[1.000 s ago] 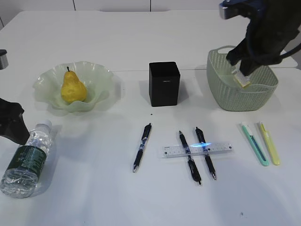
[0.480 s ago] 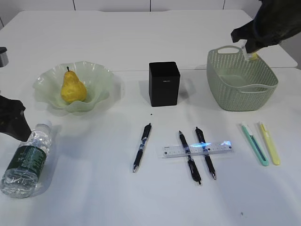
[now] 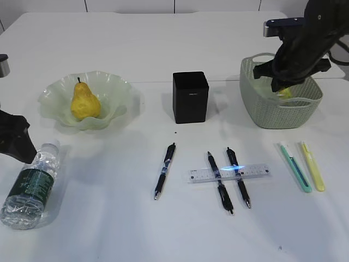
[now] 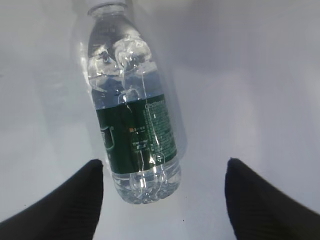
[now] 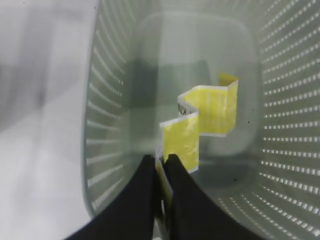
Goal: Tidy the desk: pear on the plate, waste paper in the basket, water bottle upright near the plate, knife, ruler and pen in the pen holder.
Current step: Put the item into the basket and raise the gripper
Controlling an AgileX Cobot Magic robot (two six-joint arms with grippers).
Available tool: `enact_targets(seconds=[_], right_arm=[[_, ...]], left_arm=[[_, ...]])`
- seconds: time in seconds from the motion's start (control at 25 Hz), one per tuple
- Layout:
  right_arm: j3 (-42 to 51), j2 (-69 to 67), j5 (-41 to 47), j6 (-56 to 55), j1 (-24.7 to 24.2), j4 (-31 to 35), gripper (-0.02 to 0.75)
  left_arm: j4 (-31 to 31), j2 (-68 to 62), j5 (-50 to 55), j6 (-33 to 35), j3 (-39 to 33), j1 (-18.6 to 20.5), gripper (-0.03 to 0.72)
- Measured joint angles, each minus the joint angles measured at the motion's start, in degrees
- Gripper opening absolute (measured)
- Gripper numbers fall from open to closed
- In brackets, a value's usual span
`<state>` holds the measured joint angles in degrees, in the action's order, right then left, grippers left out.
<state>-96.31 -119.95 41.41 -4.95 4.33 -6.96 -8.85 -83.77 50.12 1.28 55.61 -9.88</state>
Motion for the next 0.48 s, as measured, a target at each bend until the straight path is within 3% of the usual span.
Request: enact_targets(seconds=[0.08, 0.28, 0.36, 0.48], right_arm=[[-0.12, -0.54, 0.0, -2.12, 0.0, -1.39, 0.12], [-0.97, -0.68, 0.45, -5.15, 0.0, -3.84, 0.389], [-2.45, -0.68, 2.01, -5.39, 0.0, -3.84, 0.456], [-6.08, -0.68, 6.7, -5.51, 0.0, -3.61, 0.491]], left_arm=[[-0.09, 0.0, 0.0, 0.0, 0.0, 0.0, 0.538], [-0.09, 0.0, -0.23, 0.0, 0.0, 0.0, 0.538], [-0.09, 0.0, -0.31, 0.0, 0.0, 0.0, 0.538], [-0.09, 0.0, -0.49, 0.0, 0.0, 0.0, 0.538]])
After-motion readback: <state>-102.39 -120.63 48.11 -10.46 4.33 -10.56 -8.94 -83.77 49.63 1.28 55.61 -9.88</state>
